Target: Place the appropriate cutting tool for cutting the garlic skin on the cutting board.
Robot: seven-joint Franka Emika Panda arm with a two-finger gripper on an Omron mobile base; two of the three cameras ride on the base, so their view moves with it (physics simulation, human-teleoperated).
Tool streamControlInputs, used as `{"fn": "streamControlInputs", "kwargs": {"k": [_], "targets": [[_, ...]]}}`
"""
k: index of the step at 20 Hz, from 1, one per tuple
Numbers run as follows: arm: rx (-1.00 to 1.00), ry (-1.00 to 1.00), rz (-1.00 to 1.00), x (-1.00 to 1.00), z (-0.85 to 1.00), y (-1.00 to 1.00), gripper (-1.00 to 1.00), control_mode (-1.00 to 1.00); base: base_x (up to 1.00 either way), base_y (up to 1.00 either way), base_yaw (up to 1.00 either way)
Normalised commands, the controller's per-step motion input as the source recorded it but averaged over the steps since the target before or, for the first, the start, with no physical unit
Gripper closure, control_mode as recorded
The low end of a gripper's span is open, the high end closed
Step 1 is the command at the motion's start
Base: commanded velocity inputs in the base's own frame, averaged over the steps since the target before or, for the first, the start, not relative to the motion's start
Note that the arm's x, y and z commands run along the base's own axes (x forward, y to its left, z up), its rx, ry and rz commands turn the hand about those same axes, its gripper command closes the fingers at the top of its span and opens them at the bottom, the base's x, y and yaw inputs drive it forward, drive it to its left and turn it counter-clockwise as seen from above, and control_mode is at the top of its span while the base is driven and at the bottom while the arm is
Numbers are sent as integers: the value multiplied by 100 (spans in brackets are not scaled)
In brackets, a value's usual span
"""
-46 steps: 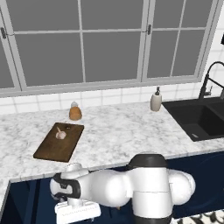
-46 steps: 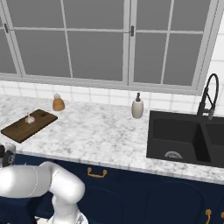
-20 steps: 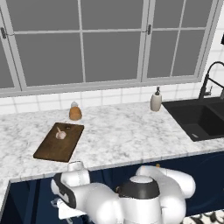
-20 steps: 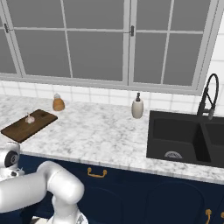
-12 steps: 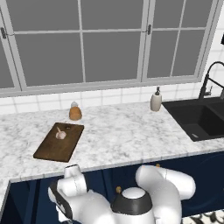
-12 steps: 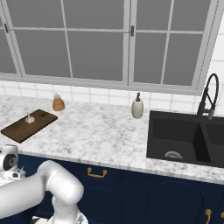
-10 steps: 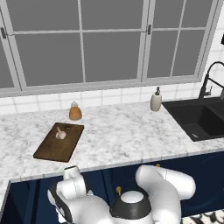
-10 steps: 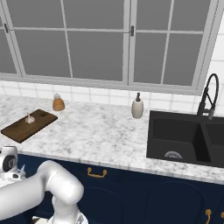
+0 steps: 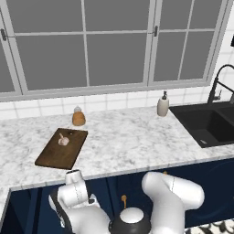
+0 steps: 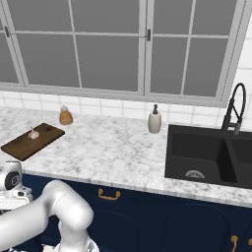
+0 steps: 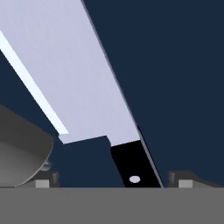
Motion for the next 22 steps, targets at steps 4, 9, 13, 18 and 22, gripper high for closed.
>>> {"fn": "streamControlInputs", "kwargs": {"k": [4, 9, 13, 18, 22], "targets": [[0, 0, 7, 0, -40, 2, 100, -100, 0, 0, 0], [0, 0, 5, -21, -3, 9, 100, -100, 0, 0, 0], [0, 0, 3, -22, 23, 0, 100, -100, 0, 0, 0], [0, 0, 10, -2, 78, 0, 100, -100, 0, 0, 0], [0, 0, 26, 0, 35, -3, 100, -100, 0, 0, 0]]}}
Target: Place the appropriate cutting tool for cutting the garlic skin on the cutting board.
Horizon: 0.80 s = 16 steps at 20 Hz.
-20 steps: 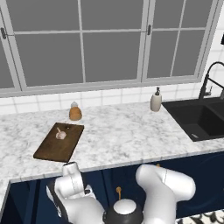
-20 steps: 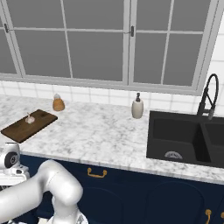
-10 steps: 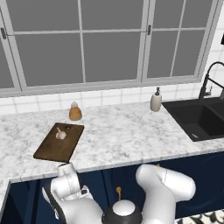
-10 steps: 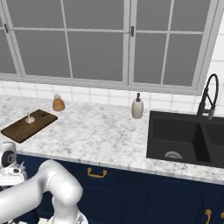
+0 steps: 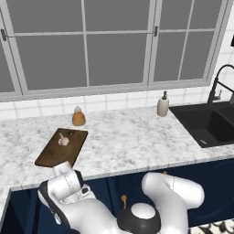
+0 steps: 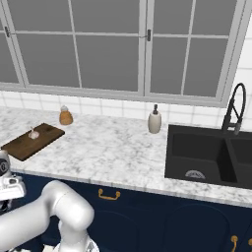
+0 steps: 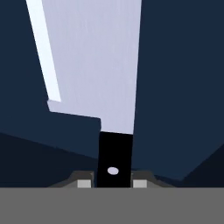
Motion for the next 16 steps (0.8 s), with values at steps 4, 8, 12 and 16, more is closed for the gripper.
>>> {"fn": "streamControlInputs", "kwargs": {"k": [4, 8, 12, 16], "targets": [[0, 0, 32, 0, 38, -18, 100, -100, 0, 0, 0], [2, 1, 37, 0, 33, -26, 100, -100, 0, 0, 0], [5, 5, 39, -4, 32, -25, 100, -100, 0, 0, 0], [10, 2, 29, -37, 91, -39, 100, -100, 0, 0, 0]]}}
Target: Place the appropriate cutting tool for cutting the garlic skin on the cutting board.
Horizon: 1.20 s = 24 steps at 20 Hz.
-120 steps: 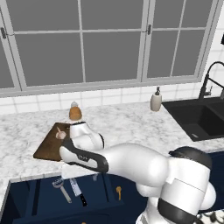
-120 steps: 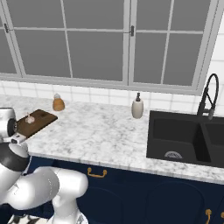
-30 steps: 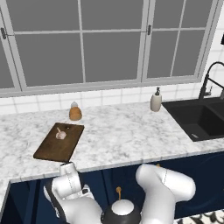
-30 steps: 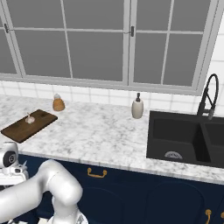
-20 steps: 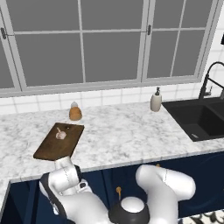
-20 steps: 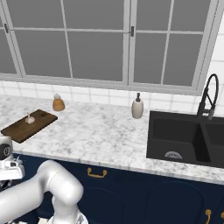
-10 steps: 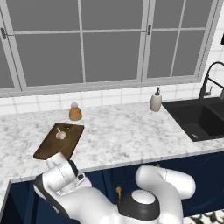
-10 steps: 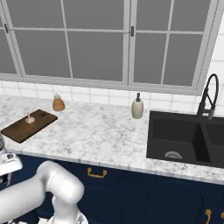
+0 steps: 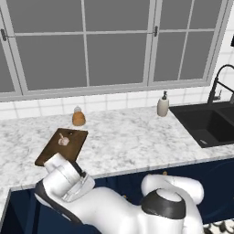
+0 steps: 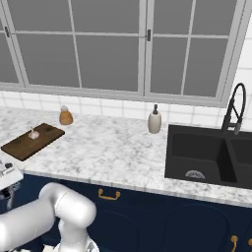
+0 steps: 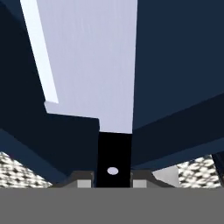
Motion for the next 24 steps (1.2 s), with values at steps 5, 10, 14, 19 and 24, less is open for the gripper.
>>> {"fn": "streamControlInputs", "kwargs": {"k": [5, 10, 14, 19, 24], "targets": [[11, 7, 22, -39, 100, -28, 100, -100, 0, 0, 0], [17, 3, 16, 16, 76, -18, 100, -100, 0, 0, 0], [22, 2, 8, 85, 17, 3, 100, -100, 0, 0, 0], [11, 1, 1, 100, 0, 35, 100, -100, 0, 0, 0], [0, 0, 0, 100, 0, 61, 100, -100, 0, 0, 0]]}}
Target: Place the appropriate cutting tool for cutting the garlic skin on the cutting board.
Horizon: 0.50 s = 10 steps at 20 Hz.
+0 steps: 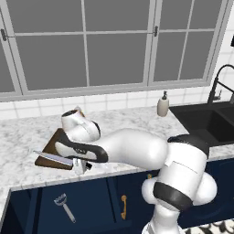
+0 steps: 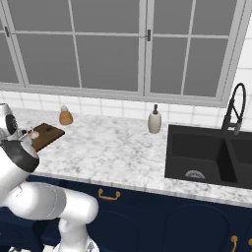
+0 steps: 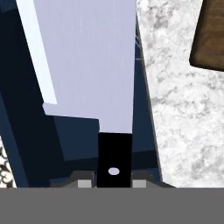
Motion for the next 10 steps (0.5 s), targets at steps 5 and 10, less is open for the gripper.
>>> {"fn": "streamControlInputs", "kwargs": {"k": [5, 10], "targets": [[-4, 0, 0, 89, -16, 48, 100, -100, 0, 0, 0], [-3, 0, 0, 79, -29, 17, 100, -100, 0, 0, 0]]}}
